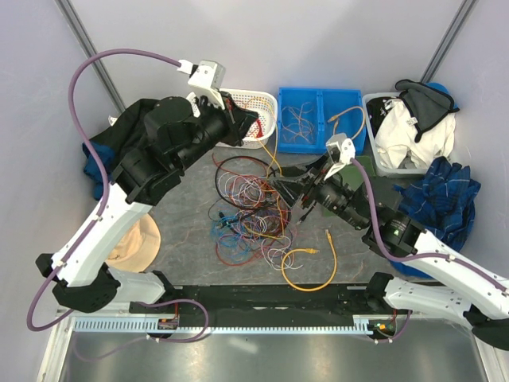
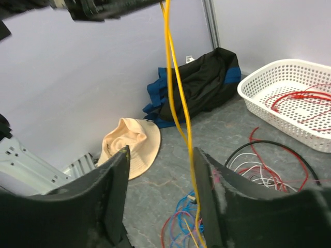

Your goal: Untangle the cables

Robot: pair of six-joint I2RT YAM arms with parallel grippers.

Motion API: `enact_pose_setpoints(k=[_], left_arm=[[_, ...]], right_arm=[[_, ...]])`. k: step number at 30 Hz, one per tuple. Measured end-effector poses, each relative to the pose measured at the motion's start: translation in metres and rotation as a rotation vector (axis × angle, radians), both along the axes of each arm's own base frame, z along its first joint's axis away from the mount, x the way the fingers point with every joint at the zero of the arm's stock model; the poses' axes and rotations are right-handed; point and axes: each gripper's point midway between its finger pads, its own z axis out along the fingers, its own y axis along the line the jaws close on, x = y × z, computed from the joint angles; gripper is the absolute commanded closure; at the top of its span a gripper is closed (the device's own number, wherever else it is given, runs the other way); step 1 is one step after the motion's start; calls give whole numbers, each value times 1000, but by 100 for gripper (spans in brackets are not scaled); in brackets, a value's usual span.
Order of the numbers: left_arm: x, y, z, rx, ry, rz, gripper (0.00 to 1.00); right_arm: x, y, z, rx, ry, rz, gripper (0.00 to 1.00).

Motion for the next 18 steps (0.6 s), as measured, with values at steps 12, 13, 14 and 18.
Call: enact_pose_setpoints(k=[12,13,14,18], left_arm=[[-6,-4,11,-25,-14,-42,98],[-7,-4,11,-27,-13,-44,98],[-7,-5,11,-27,-12,-48,98],[-8,-6,9,-25,-8,-57,98]], right_arm=[[31,28,-40,-113,49,-46,29],[35,31,-43,-121,52,-54,31],[39,35,-46,-127,53,-60,43],[49,44,-45,-127,44,-71,96]])
